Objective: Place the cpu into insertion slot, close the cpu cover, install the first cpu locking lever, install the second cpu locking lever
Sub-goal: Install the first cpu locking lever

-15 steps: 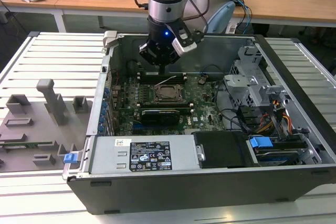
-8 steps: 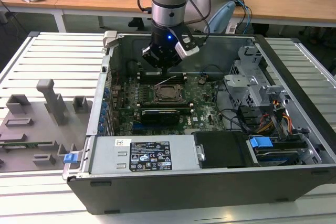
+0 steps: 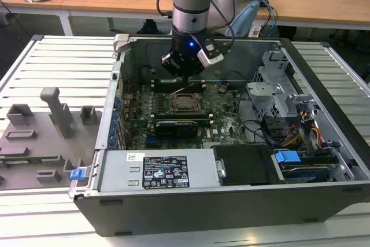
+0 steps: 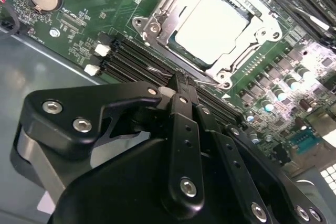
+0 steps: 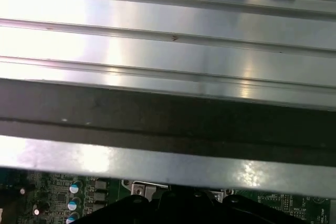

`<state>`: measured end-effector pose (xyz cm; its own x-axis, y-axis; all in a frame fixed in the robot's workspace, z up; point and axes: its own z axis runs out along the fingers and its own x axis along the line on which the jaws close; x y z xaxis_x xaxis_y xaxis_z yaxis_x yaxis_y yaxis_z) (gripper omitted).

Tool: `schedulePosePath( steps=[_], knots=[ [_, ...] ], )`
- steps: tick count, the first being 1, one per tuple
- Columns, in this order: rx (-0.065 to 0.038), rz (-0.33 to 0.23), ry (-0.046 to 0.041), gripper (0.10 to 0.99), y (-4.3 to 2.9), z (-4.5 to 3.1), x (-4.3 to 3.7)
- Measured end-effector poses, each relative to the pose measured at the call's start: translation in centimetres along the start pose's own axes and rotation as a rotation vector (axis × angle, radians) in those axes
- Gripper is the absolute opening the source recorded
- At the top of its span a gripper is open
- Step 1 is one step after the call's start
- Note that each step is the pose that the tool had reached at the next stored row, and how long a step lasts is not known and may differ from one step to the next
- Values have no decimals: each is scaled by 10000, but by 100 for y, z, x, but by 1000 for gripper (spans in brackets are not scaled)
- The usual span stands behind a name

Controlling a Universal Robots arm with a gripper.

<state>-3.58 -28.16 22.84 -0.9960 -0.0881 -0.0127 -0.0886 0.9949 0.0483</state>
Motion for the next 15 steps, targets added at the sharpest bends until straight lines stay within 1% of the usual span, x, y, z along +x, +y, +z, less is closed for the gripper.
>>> schedulePosePath(
  steps=[2, 5, 7, 11, 12, 15],
  knots=[
    [1, -1, 1, 106, 5, 9, -32],
    [0, -1, 1, 106, 15, 60, -100],
    [1, 0, 1, 106, 13, 105, -128],
    [0, -1, 1, 106, 10, 158, -151],
    [1, -1, 1, 106, 8, 187, -158],
    [2, 0, 3, 106, 6, 218, -164]
  ],
)
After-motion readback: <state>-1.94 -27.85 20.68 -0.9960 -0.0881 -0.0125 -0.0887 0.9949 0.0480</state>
